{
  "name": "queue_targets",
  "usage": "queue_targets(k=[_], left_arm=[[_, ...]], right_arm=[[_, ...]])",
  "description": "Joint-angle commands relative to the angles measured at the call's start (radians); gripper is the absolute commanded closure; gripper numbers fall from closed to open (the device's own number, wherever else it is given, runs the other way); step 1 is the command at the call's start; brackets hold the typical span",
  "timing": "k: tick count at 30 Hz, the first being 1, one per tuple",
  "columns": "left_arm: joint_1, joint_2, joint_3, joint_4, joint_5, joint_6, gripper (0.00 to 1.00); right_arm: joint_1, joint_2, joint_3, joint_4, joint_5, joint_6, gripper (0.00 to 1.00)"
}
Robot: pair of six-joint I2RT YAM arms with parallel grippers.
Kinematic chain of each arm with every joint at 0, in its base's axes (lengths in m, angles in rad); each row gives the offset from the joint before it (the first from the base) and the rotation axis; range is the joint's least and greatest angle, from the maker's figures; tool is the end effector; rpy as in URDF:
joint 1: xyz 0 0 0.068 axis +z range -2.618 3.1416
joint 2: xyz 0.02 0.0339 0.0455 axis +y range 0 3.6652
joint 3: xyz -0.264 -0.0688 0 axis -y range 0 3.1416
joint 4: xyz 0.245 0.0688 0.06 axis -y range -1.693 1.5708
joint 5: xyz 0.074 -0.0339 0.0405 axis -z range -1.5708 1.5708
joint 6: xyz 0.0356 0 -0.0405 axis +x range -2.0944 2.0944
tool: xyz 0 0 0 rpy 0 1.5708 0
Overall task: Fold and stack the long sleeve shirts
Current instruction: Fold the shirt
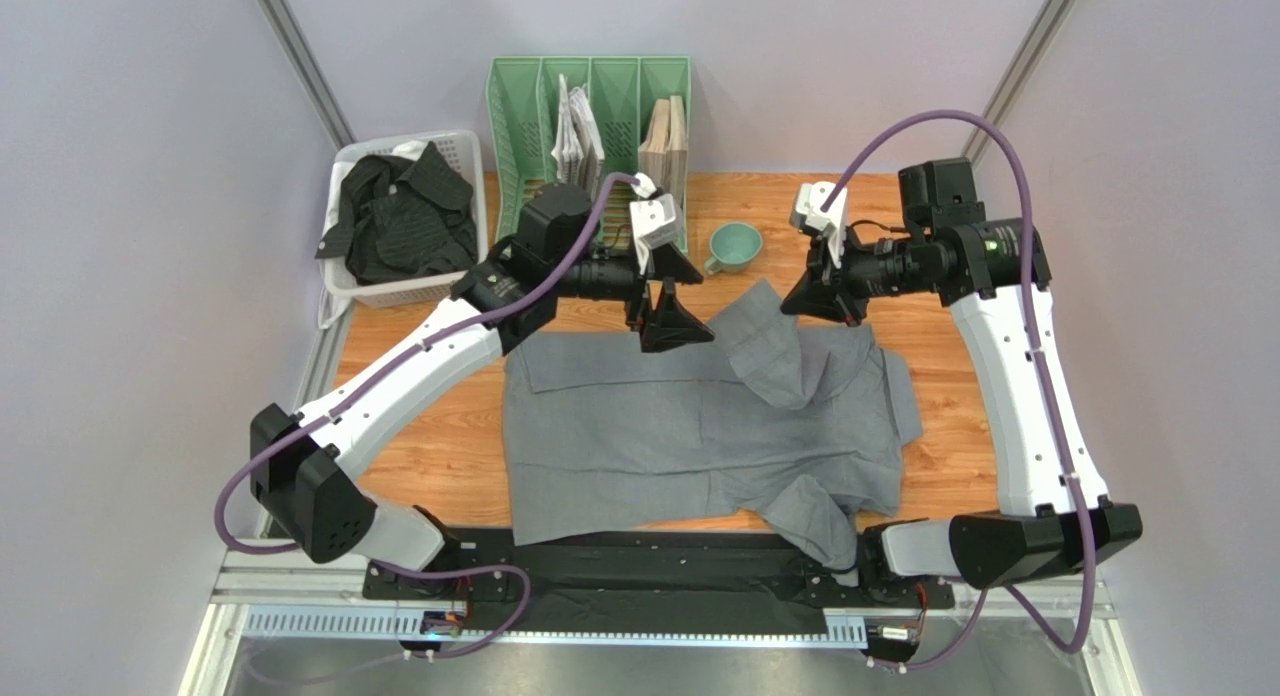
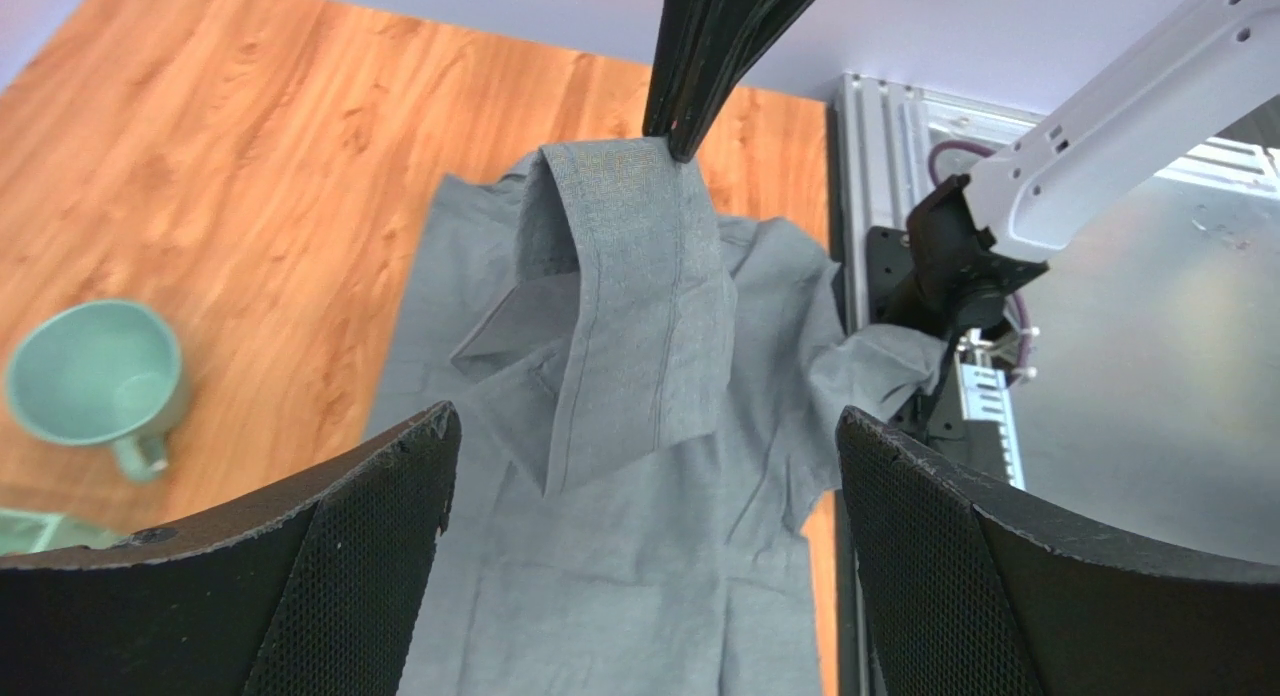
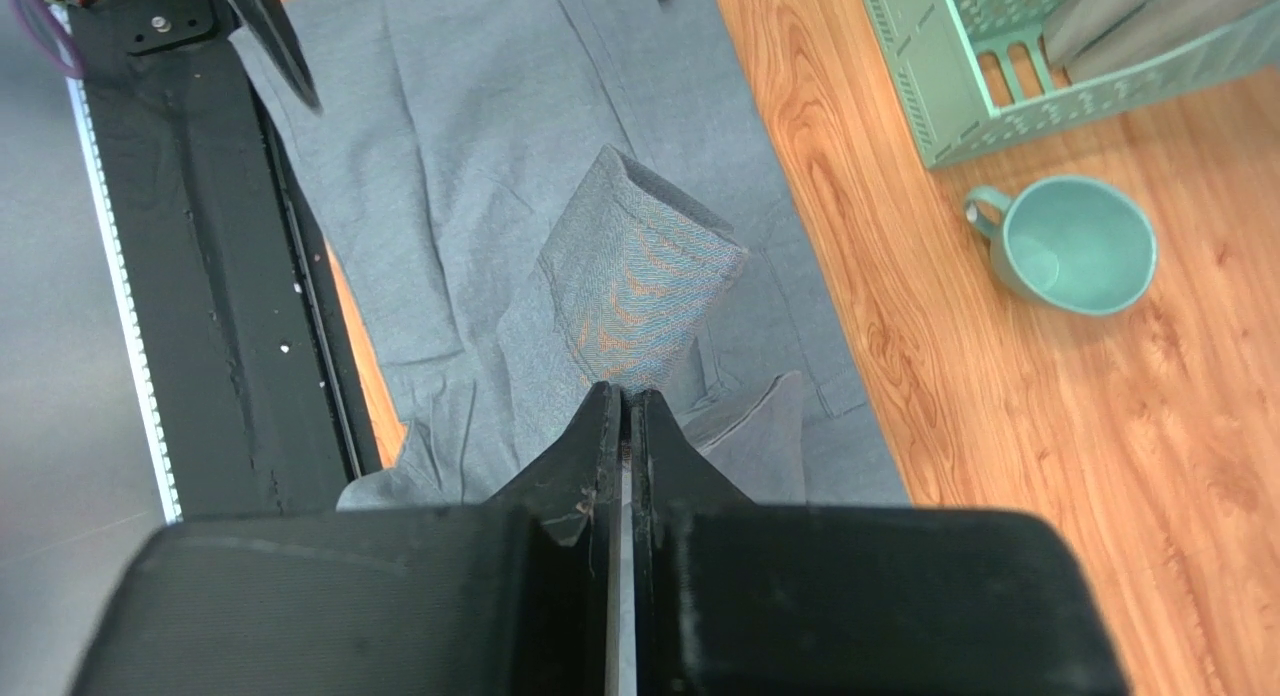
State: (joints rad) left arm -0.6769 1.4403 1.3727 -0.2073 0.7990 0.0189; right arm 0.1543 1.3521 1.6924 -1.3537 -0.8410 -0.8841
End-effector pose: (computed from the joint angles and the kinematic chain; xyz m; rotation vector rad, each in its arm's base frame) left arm 0.2407 -0.2261 0.3917 1.1776 1.5260 -1.1827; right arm 0.2186 0.0609 0.4266 -1.3644 1.8081 0.7091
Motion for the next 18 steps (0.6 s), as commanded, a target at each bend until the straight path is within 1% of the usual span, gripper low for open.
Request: queue_targets(k=[1,4,9,10,12,13,14,15,16,17,18], left_arm=[[-0.058,-0.011,-0.056,0.167,-0.053,-0.115,0.01],[-0.076,-0.012,-0.077,0.18,-0.046,-0.137,0.01],[-0.118,-0.017,-0.061,0.137,-0.041,-0.119,0.01],[-0.125,-0.026,-0.064,0.12,-0.029,-0.119,0.02],[-0.144,-0.041,-0.073,0.108,-0.011,-0.122,0.07],[-0.15,-0.059,-0.08,0.095,-0.003,-0.126,0.12],[-0.156,-0.069,-0.084,0.089,-0.003,-0.131,0.27],[-0.167,-0.078,-0.096,0.088,-0.001,-0.14,0.36],[-0.171,-0.09,-0.103,0.091,0.002,-0.18,0.45],[-0.174,-0.093,-0.106,0.095,0.006,-0.207,0.68],[-0.179,-0.095,-0.106,0.098,0.02,-0.236,0.84]], right_arm=[[0.037,-0.08,-0.016,-0.102,-0.05,-0.032,1.0],[0.074,-0.131,-0.045,-0.082,-0.038,-0.007,1.0],[0.12,-0.217,-0.094,-0.024,-0.02,0.045,1.0],[0.131,-0.225,-0.099,-0.007,-0.017,0.056,1.0],[0.14,-0.234,-0.114,-0.001,-0.003,0.062,1.0],[0.148,-0.241,-0.12,0.004,0.003,0.063,1.0],[0.157,-0.243,-0.132,0.01,0.006,0.073,1.0],[0.16,-0.245,-0.138,0.014,0.013,0.079,1.0],[0.169,-0.249,-0.145,0.033,0.017,0.086,1.0],[0.174,-0.252,-0.152,0.045,0.025,0.102,1.0],[0.179,-0.257,-0.169,0.06,0.04,0.115,1.0]])
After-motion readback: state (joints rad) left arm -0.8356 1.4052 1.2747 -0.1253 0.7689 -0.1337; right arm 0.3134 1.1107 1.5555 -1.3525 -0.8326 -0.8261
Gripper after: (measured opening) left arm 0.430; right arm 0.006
